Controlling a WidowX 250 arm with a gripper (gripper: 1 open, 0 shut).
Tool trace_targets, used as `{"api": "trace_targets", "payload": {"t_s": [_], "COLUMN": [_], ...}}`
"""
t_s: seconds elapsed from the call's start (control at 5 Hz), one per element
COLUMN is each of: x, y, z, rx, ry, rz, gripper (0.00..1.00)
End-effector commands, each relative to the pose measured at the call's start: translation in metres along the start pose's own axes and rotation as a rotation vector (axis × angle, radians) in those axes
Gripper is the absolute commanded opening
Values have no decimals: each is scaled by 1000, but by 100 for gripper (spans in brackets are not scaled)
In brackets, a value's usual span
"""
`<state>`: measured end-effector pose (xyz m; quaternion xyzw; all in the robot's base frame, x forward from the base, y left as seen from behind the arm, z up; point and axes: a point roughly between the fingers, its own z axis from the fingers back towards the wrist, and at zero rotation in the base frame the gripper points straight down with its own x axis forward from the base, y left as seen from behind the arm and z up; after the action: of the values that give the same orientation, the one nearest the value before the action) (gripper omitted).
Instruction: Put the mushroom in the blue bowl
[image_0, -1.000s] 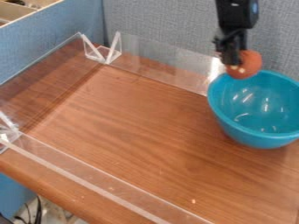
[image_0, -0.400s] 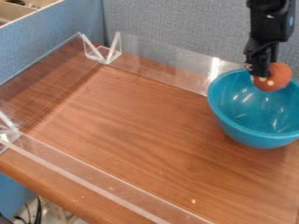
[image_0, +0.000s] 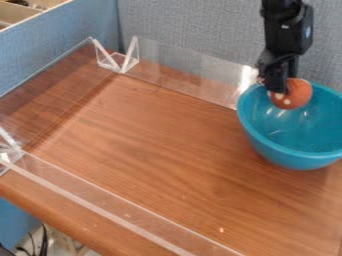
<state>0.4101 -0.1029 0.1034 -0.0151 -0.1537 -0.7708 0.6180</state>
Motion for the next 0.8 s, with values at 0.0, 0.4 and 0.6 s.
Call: {"api": "trace_targets", "payload": {"t_s": [0.0,0.4,0.6], "x": [5,11,11], "y": [7,11,10], "z": [8,18,28], "rx": [45,44,67], "ry": [1,4,24], "rz": [-54,-110,-72], "gripper": [0,0,0]}}
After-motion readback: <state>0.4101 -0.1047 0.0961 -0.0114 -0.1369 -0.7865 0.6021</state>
